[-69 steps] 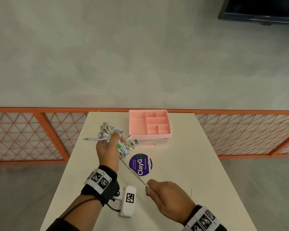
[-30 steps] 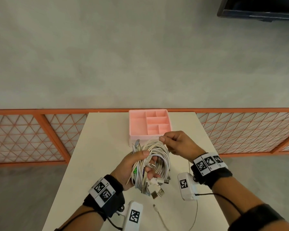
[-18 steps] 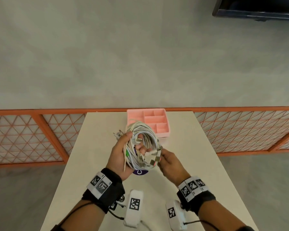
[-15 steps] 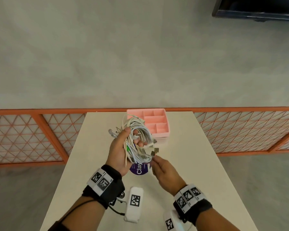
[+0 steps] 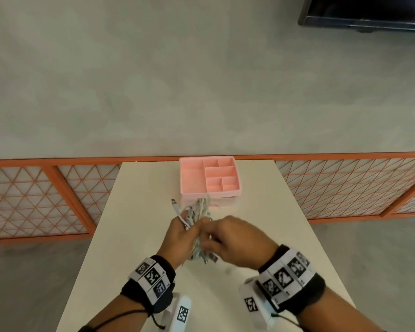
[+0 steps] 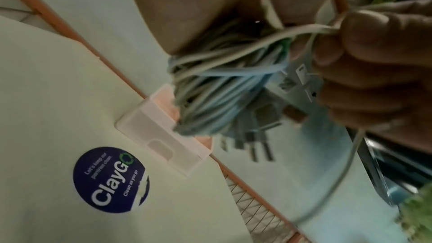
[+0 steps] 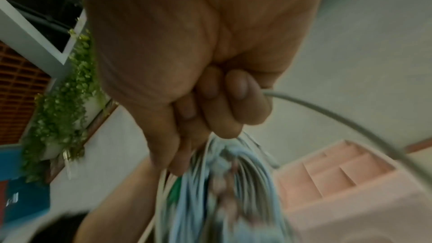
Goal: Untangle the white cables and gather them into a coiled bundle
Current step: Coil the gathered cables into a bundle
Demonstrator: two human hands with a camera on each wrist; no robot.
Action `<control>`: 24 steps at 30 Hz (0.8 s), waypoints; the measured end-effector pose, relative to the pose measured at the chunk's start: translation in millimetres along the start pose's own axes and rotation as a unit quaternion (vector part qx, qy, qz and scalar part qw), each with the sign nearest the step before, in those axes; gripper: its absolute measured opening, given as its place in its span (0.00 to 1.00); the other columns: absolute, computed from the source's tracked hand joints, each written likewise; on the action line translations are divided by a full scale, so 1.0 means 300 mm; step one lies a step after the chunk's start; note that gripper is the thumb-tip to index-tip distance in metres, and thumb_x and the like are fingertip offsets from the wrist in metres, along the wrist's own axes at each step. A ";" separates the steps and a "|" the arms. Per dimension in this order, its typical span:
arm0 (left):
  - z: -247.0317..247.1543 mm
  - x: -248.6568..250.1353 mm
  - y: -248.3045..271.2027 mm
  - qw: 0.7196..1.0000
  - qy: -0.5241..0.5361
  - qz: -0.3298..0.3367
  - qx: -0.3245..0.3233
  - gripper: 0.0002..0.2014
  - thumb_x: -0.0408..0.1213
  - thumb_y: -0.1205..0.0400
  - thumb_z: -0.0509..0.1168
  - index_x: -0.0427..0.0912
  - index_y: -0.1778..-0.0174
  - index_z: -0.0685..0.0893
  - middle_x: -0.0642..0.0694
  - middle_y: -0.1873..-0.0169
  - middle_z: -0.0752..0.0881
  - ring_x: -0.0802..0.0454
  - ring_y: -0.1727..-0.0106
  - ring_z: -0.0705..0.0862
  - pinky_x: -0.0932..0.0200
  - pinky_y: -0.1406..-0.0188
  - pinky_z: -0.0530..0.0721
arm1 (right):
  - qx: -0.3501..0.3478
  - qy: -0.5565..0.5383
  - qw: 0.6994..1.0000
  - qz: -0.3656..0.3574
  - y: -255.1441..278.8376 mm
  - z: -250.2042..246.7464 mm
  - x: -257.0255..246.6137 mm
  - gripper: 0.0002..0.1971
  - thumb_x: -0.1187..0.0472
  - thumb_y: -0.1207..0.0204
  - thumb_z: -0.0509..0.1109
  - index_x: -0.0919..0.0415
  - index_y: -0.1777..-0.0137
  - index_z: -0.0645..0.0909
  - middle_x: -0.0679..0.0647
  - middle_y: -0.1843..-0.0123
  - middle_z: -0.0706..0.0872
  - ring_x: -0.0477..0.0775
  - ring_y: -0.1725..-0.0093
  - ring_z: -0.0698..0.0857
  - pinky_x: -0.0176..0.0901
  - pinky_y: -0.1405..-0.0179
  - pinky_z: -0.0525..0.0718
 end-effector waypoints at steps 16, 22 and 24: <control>0.131 0.034 0.037 0.960 0.204 -0.106 -0.162 0.22 0.43 0.34 0.80 0.32 0.52 0.86 0.39 0.75 0.80 0.43 0.74 0.84 0.20 0.38 0.77 | 0.205 -0.407 0.883 0.115 -0.037 -0.173 0.327 0.05 0.66 0.22 0.75 0.68 0.57 0.87 0.51 0.71 0.83 0.44 0.73 0.76 0.38 0.72 0.73; 0.128 0.090 0.005 0.919 0.348 -0.102 -0.157 0.24 0.43 0.34 0.81 0.32 0.51 0.81 0.44 0.76 0.75 0.47 0.74 0.80 0.43 0.46 0.86 | 0.223 -0.534 0.787 0.215 0.015 0.016 0.379 0.10 0.71 0.17 0.62 0.72 0.50 0.86 0.63 0.72 0.77 0.53 0.77 0.69 0.37 0.80 0.66; 0.120 0.106 -0.010 0.911 0.373 -0.094 -0.148 0.23 0.43 0.34 0.82 0.33 0.53 0.82 0.45 0.75 0.75 0.48 0.73 0.79 0.44 0.44 0.86 | 0.230 -0.588 0.743 0.222 0.024 0.045 0.351 0.13 0.69 0.16 0.60 0.68 0.55 0.86 0.58 0.76 0.74 0.50 0.82 0.66 0.34 0.84 0.61</control>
Point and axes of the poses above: each hand's wrist, its own y-axis away from the middle knuckle, its own z-axis out of the palm, x = y × z, the point moved 9 cm from there along -y, towards the middle knuckle
